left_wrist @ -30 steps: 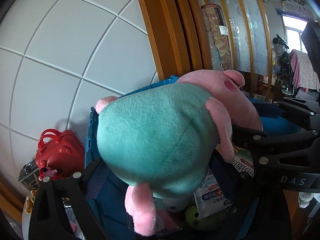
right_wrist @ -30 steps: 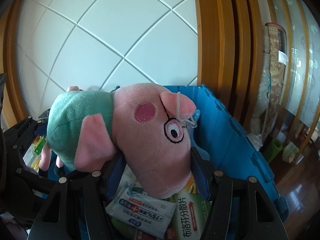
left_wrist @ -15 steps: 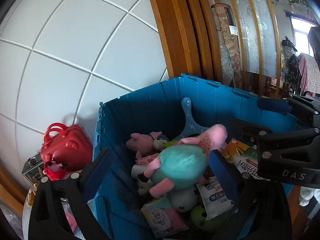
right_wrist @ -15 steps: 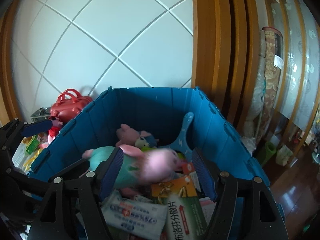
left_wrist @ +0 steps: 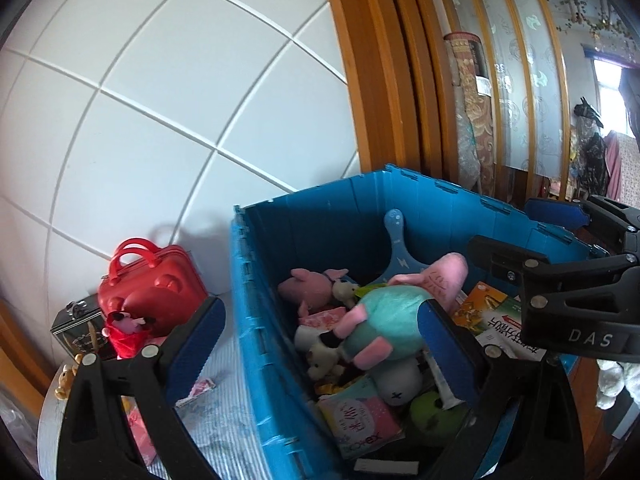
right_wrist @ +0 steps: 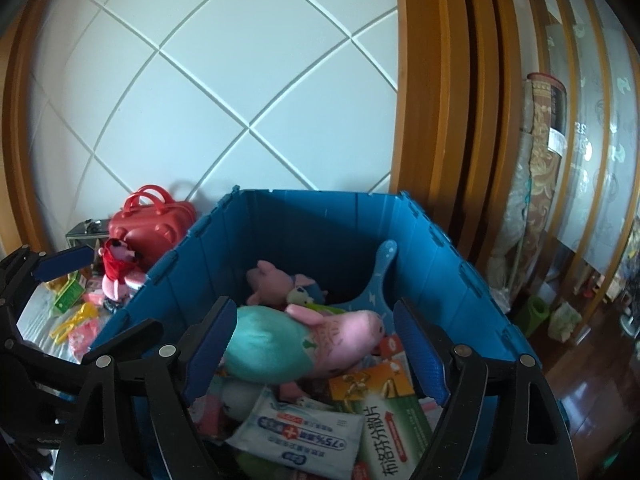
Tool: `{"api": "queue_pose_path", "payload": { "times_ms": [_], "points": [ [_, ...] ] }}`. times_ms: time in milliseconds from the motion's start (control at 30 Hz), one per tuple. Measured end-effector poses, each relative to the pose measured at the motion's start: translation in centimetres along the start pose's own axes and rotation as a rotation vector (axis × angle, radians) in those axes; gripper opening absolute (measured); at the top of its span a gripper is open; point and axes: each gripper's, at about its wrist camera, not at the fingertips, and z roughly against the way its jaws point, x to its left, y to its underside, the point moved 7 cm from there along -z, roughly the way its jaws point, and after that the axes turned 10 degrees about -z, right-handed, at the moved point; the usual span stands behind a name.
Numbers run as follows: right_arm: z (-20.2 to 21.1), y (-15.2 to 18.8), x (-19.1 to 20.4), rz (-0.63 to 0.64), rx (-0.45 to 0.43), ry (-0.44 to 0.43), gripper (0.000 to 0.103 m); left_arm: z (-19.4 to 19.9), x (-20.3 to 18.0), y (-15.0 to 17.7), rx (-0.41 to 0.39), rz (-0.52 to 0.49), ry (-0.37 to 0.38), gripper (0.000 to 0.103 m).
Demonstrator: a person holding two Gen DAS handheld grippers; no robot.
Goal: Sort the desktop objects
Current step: 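Move both grippers back over the pile on the bed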
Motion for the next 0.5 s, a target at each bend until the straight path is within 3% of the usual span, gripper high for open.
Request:
{"api": "queue_pose_path", "payload": {
  "times_ms": [133, 333, 500],
  "points": [
    [0.8, -0.3, 3.4, 0.026, -0.020, -0.008, 0.084, 1.6, 3.6, 1.6, -0.008, 0.028, -0.052, 0.098],
    [0.9, 0.2, 10.4, 0.086, -0.027, -0.034, 0.088, 4.0, 11.1, 6.5, 0.019, 0.115, -0.130, 0.098],
    [0.7, 1.3, 17.0, 0.129, -0.030, -0.072, 0.103, 6.0, 18.3, 12.1, 0.068, 0.180, -0.240, 0.098]
  ]
}}
